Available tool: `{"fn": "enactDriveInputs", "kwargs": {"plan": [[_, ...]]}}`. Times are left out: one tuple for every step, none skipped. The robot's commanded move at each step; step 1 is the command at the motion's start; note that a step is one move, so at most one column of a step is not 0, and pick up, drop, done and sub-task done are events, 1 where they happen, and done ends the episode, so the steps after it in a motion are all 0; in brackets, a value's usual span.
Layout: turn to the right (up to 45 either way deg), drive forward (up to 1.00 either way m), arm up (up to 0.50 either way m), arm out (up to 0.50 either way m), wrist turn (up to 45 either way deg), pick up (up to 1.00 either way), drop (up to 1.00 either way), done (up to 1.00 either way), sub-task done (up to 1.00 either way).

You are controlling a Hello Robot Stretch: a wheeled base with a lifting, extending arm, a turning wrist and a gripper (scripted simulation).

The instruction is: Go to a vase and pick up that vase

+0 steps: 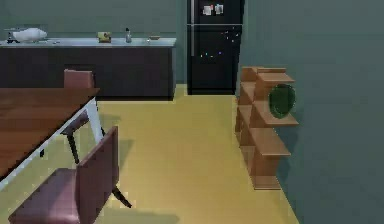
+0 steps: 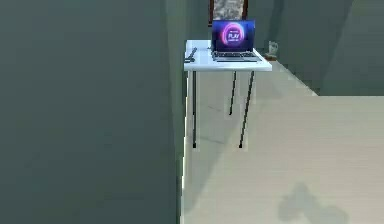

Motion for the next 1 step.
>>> {"fn": "enactDriveInputs", "kwargs": {"plan": [[12.0,0.00,0.00,0.00,0.0,0.00,0.00,0.00,0.00]]}}
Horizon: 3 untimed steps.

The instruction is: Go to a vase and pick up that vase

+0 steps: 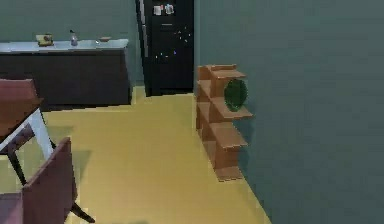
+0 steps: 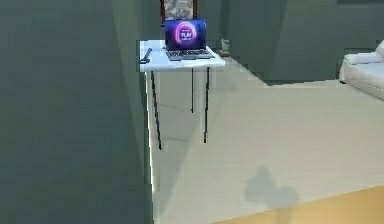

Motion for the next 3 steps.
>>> {"fn": "enactDriveInputs", "kwargs": {"plan": [[0.0,0.65,0.00,0.00,0.0,0.00,0.00,0.00,0.00],[-45.0,0.00,0.00,0.00,0.0,0.00,0.00,0.00,0.00],[-21.0,0.00,0.00,0.00,0.0,0.00,0.00,0.00,0.00]]}}
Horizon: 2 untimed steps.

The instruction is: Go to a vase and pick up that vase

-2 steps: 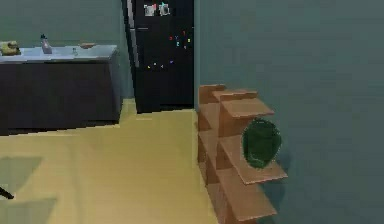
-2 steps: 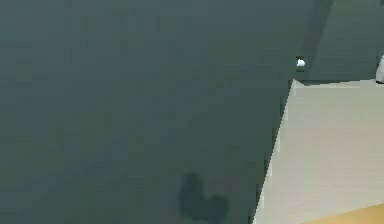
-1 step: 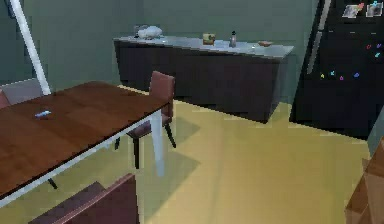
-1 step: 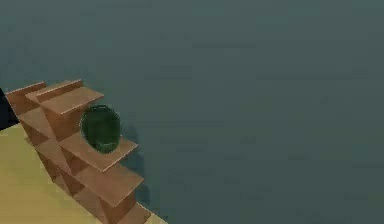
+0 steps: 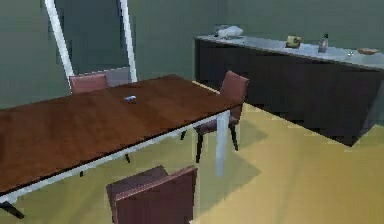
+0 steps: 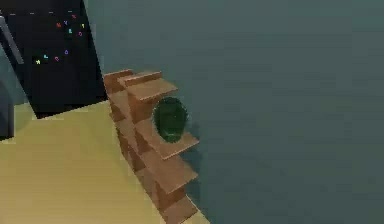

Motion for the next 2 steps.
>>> {"fn": "enactDriveInputs", "kwargs": {"plan": [[45.0,0.00,0.00,0.00,0.0,0.00,0.00,0.00,0.00],[36.0,0.00,0.00,0.00,0.0,0.00,0.00,0.00,0.00]]}}
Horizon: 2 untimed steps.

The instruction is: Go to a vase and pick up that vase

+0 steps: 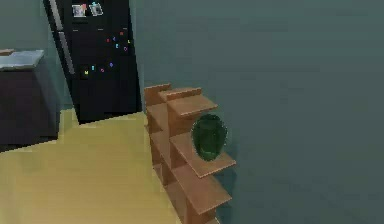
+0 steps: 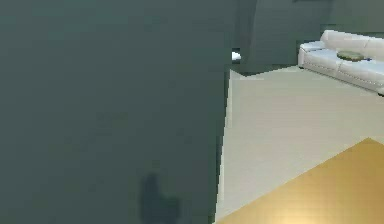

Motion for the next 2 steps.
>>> {"fn": "enactDriveInputs", "kwargs": {"plan": [[0.0,0.40,0.00,0.00,0.0,0.00,0.00,0.00,0.00],[-45.0,0.00,0.00,0.00,0.0,0.00,0.00,0.00,0.00]]}}
